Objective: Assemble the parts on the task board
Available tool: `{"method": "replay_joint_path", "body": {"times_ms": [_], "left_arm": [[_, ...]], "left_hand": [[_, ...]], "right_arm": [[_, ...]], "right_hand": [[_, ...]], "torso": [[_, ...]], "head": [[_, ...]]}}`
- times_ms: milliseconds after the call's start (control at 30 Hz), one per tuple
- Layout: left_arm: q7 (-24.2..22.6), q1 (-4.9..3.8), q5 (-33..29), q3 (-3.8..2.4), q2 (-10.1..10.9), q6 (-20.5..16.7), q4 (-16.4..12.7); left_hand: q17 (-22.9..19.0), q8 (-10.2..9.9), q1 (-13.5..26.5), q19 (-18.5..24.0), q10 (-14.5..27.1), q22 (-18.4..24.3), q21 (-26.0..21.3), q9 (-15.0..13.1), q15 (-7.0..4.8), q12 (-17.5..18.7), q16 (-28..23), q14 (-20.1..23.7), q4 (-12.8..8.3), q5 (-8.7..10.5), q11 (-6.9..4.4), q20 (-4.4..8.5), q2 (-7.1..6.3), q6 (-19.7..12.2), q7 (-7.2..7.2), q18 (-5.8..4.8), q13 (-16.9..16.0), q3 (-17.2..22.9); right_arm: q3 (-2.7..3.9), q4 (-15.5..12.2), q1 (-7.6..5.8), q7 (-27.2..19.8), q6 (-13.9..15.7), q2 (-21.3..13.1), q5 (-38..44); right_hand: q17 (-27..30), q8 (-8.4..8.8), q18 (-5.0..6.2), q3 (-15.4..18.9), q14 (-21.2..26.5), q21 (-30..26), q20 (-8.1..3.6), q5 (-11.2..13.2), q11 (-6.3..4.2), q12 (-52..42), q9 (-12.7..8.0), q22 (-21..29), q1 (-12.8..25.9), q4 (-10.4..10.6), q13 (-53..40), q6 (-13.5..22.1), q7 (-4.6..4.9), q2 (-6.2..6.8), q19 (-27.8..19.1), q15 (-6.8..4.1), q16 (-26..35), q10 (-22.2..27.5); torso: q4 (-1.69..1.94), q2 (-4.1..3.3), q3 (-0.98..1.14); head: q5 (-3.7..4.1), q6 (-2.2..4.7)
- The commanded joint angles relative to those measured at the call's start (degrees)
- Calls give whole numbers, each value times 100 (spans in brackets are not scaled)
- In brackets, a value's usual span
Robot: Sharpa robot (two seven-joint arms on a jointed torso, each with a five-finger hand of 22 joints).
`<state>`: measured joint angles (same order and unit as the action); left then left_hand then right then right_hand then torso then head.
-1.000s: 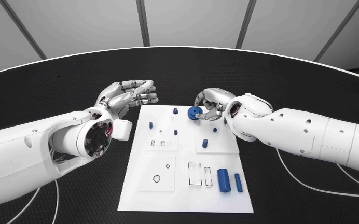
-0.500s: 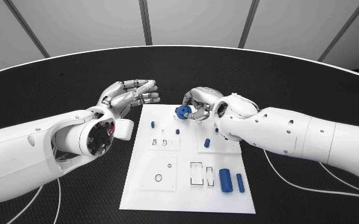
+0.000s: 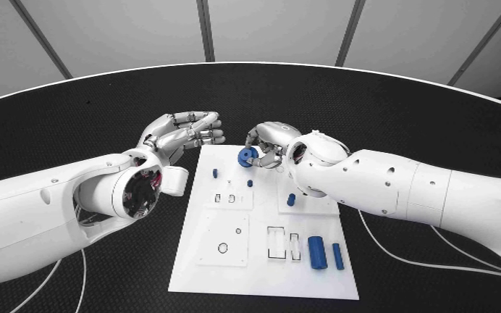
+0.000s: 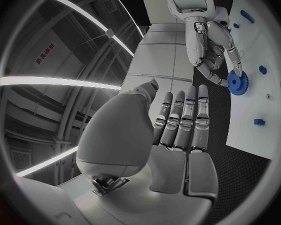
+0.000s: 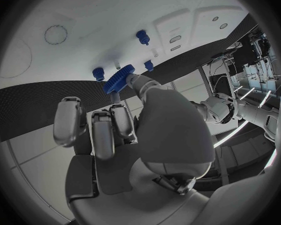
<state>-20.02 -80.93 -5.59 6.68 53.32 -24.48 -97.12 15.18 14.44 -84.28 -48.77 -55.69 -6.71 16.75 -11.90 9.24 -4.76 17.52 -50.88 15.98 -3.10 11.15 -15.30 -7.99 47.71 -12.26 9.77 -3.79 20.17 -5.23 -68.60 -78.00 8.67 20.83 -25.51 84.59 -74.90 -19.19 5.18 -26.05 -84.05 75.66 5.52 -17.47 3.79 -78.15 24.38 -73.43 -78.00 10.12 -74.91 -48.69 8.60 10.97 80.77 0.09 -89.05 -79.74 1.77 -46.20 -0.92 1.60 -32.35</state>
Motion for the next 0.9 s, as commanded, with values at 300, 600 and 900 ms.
{"method": "replay_joint_path", "body": {"times_ms": [300,600,900], "left_arm": [[2,-1,0,0,10,-1,-16],[4,-1,0,0,2,4,-19],[8,-1,0,0,2,5,-16]], "left_hand": [[9,-34,8,-1,-16,8,2,9,-11,23,-21,39,4,24,26,-35,-50,-19,-203,71,1,-3],[9,-34,8,-1,-16,8,2,9,-11,23,-21,39,4,24,26,-35,-50,-19,-203,71,1,-3],[9,-34,8,-1,-16,8,2,9,-11,23,-21,39,4,24,26,-35,-50,-19,-203,71,1,-3]], "right_arm": [[-1,92,23,3,-150,97,1],[-3,113,29,11,-325,83,1],[-3,125,36,5,-399,86,1]], "right_hand": [[-1324,19,-111,-25,-555,32,2,0,-2,-29,2,-6,28,-3,-240,-49,13,-10,25,-50,-31,-31],[-1333,39,-113,-44,-557,37,4,62,2,-28,-5,-16,75,-11,-239,-57,16,-1,27,-46,-34,-28],[-1333,48,-113,-54,-556,39,5,93,4,-27,-8,-21,96,-14,-239,-61,17,0,28,-44,-34,-27]], "torso": [[-11,-4,5],[-3,-5,3],[-11,-2,6]], "head": [[-39,-39],[-23,-52],[-36,-73]]}}
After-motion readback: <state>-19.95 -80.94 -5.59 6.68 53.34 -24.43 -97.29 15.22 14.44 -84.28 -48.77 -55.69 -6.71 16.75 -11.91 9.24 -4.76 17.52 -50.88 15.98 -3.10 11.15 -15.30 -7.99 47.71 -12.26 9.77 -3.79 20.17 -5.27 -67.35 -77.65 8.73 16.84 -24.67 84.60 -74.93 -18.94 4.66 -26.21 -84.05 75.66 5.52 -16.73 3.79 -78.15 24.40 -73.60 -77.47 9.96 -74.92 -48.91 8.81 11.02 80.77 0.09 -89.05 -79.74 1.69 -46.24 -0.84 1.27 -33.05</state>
